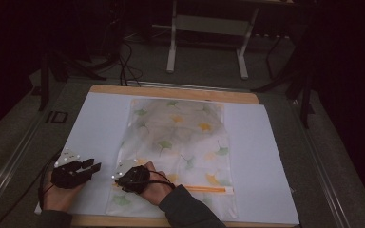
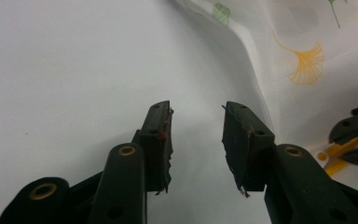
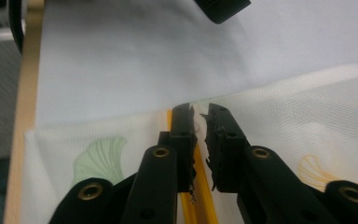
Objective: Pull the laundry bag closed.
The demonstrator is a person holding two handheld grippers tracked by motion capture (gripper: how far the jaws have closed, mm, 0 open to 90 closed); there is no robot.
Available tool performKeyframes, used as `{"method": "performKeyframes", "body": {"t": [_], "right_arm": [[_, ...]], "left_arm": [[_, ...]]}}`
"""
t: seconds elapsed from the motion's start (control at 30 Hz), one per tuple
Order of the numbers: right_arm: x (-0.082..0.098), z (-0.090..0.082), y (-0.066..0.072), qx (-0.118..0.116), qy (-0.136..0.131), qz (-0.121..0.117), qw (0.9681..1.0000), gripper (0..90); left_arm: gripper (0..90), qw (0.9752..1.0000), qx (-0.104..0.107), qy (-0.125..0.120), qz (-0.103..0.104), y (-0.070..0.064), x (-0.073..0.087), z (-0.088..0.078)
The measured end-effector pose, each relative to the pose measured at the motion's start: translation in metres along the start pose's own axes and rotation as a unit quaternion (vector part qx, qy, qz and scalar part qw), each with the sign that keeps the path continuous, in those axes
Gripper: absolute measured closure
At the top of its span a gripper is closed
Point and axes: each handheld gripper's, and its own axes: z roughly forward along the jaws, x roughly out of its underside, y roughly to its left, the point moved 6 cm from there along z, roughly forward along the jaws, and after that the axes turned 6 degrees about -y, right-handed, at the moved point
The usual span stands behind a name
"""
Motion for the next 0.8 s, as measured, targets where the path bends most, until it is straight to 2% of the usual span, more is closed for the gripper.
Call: {"method": "performKeyframes", "body": {"t": [0.13, 0.17, 0.27, 0.37, 0.43, 0.6, 0.8], "right_arm": [[-0.001, -0.002, 0.007, 0.015, 0.018, -0.052, 0.9984, 74.7], [-0.001, -0.002, 0.008, 0.017, 0.023, -0.059, 0.9979, 73.6], [0.001, 0.000, 0.011, 0.025, 0.043, -0.096, 0.9941, 71.8], [0.000, 0.004, 0.012, 0.020, 0.047, -0.109, 0.9927, 70.1], [0.000, 0.007, 0.010, 0.018, 0.047, -0.104, 0.9933, 68.1], [0.001, 0.016, 0.005, -0.007, 0.050, -0.073, 0.9960, 63.2], [0.003, 0.020, 0.004, -0.027, 0.048, -0.048, 0.9973, 70.4]], "left_arm": [[62.1, 1.0000, 0.001, 0.000, 0.000, -0.001, 0.000, 0.000], [62.1, 1.0000, 0.000, 0.001, 0.001, -0.001, 0.000, 0.000], [62.1, 1.0000, 0.001, 0.001, 0.001, -0.001, 0.000, 0.001], [62.1, 1.0000, 0.003, 0.003, 0.001, -0.001, 0.000, 0.001], [62.1, 1.0000, 0.005, 0.003, 0.001, -0.002, 0.000, 0.002], [62.1, 0.9999, 0.007, 0.005, 0.005, -0.003, 0.000, 0.002], [62.1, 0.9999, 0.007, 0.006, 0.005, -0.003, 0.000, 0.003]]}}
